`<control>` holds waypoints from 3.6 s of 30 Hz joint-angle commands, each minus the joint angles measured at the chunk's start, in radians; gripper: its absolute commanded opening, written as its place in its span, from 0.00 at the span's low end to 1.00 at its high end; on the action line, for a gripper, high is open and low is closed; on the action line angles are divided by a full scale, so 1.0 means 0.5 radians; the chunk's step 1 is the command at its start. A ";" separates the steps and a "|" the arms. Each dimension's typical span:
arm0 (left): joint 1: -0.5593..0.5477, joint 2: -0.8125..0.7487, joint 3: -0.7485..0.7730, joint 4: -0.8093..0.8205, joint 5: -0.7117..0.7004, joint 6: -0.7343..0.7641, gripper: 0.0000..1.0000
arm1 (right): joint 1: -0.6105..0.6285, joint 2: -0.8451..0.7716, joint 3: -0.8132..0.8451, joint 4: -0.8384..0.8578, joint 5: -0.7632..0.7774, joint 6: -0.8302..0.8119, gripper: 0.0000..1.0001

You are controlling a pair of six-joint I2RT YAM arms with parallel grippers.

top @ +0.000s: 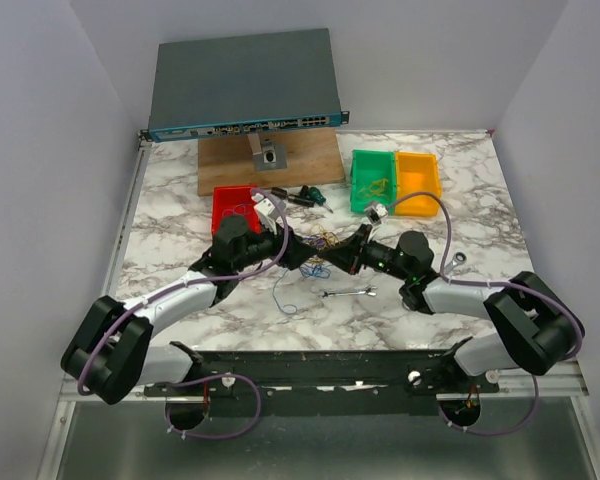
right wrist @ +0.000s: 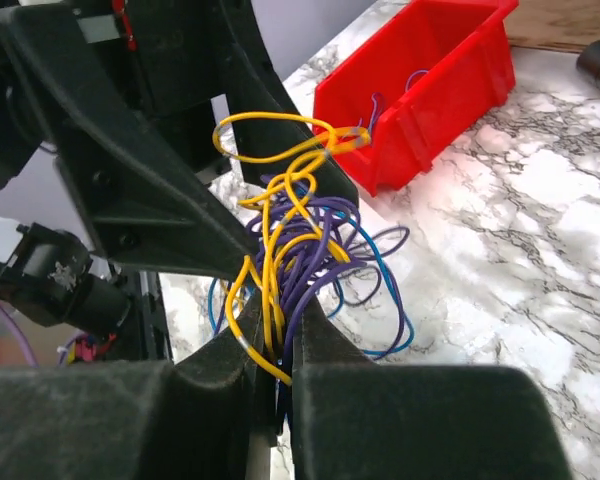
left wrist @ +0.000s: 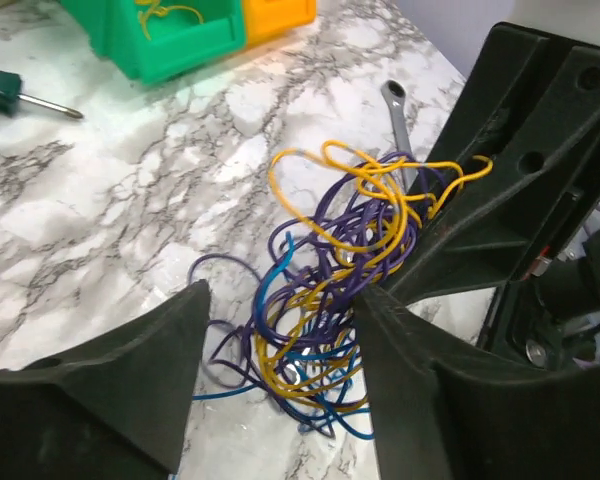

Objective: Untangle the cables

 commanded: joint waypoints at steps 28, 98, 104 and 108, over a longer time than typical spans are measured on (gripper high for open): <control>-0.123 0.813 0.874 -1.291 -0.487 0.153 0.68 | -0.017 -0.317 -0.132 -0.225 0.964 -0.010 0.01; 0.197 -0.011 0.092 -0.251 -0.009 -0.092 0.13 | -0.092 -0.093 0.306 -1.509 2.495 0.175 0.90; 0.004 0.201 0.339 -0.553 -0.118 0.069 0.33 | -0.184 0.103 0.458 -1.861 2.541 0.415 0.97; -0.066 0.229 0.390 -0.630 -0.187 0.140 0.52 | -0.325 0.318 0.540 -1.924 2.194 0.511 0.90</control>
